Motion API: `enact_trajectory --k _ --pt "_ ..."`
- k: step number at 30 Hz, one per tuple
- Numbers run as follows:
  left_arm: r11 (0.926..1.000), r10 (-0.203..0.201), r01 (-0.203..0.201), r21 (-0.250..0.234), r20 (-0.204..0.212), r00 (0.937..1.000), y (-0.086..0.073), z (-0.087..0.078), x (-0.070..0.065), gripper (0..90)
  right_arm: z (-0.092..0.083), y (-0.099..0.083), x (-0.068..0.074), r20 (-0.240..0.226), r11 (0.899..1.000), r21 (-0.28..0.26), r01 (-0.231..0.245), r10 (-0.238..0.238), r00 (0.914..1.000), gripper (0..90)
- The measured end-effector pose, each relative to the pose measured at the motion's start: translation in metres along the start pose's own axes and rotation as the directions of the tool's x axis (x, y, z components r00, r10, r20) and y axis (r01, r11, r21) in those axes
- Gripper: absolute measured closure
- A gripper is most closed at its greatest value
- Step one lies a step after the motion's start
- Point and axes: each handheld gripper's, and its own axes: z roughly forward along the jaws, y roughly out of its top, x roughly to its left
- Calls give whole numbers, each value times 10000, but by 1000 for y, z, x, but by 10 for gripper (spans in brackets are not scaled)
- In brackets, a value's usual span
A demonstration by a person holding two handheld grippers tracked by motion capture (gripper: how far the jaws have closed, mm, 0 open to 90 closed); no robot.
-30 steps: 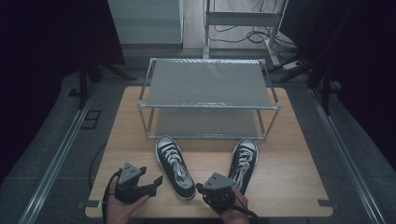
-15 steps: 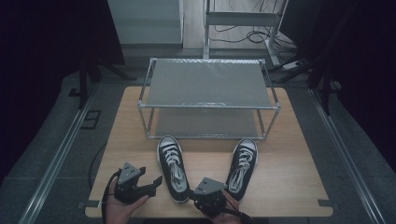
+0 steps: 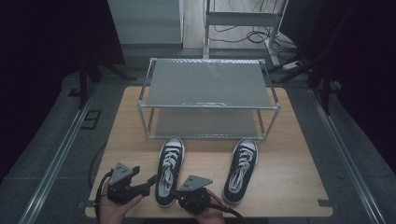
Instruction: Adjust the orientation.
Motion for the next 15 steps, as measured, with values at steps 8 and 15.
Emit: enact_trajectory --k 8,15 --pt "9997 -213 213 -75 68 9997 -3 -6 4 265 19 6 2 -254 9999 -127 -36 33 9997 900" --pt "9994 -316 316 -173 -34 9995 -4 -12 5 265 37 13 7 -570 9997 -228 8 -21 9984 900"
